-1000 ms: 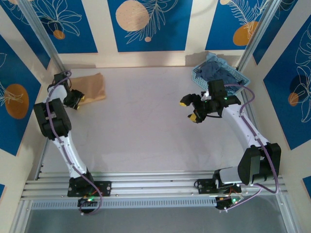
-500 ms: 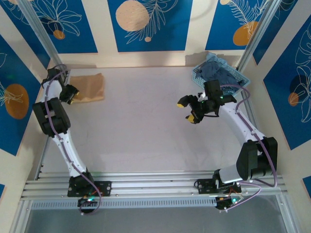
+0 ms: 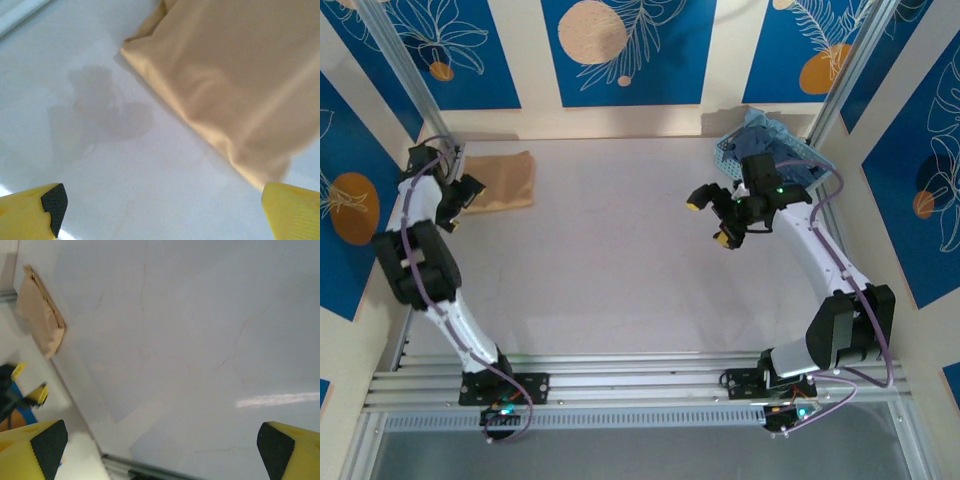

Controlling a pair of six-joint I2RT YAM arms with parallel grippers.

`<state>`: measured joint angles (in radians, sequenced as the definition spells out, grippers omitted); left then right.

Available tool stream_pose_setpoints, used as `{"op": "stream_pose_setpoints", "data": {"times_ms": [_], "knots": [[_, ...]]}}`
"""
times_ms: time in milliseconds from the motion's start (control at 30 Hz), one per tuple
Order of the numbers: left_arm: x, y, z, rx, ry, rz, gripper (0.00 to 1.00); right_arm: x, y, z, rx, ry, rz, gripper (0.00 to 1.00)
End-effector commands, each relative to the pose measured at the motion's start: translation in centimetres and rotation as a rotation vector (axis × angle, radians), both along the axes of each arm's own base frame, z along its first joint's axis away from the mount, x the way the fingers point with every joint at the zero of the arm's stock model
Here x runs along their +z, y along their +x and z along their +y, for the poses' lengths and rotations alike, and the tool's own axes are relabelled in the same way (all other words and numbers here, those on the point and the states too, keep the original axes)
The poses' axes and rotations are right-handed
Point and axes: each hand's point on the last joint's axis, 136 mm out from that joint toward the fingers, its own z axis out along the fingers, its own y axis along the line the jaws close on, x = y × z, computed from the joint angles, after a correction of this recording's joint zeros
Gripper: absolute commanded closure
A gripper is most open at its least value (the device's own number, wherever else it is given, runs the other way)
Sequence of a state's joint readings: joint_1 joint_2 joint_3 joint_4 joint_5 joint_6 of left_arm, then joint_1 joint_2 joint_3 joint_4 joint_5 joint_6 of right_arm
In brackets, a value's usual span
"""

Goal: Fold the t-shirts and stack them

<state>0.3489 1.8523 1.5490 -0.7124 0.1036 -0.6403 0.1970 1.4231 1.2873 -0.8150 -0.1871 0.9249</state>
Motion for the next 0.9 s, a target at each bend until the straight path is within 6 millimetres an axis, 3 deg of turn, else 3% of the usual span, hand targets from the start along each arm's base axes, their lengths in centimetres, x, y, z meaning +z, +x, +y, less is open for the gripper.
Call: {"op": "stream_pose_setpoints", "data": {"times_ms": [0,133,200,267,333,400,467,633,733,867], "knots": [[7.6,-1.5,-1.6,-0.007,0.128,-0.209,0.00,3.4,-0.7,-3.5,-0.037,-0.199,-0.114,0.01],[10.1,-5.5,-2.5,0.117,0.309,-0.306,0.00,5.8,-0.8,-6.7,-0.105,-0.361,-0.232,0.01],[11.1,-8.0,-1.7,0.249,0.499,-0.329,0.00,5.9,-0.8,-8.9,-0.176,-0.453,-0.281,0.00],[11.6,-8.3,-2.0,0.183,0.658,-0.399,0.00,5.4,0.1,-9.5,-0.153,-0.493,-0.401,0.01],[10.1,-8.3,-2.6,0.049,0.786,-0.387,0.00,4.6,0.9,-10.0,-0.144,-0.563,-0.525,0.01],[7.4,-7.9,-4.0,-0.124,0.803,-0.344,0.00,3.2,1.7,-10.4,-0.083,-0.688,-0.639,0.01],[5.1,-7.2,-6.3,-0.277,0.765,-0.385,0.00,1.3,1.9,-11.1,-0.048,-0.776,-0.642,0.01],[1.3,-8.4,-9.4,-0.394,0.731,-0.465,0.00,-3.9,2.4,-11.7,-0.027,-0.807,-0.640,0.01],[-0.8,-8.1,-10.9,-0.458,0.677,-0.476,0.00,-6.7,3.0,-11.9,-0.012,-0.820,-0.624,0.01],[-1.9,-6.5,-11.9,-0.526,0.681,-0.495,0.00,-6.9,5.2,-11.5,0.038,-0.834,-0.696,0.01]]}}
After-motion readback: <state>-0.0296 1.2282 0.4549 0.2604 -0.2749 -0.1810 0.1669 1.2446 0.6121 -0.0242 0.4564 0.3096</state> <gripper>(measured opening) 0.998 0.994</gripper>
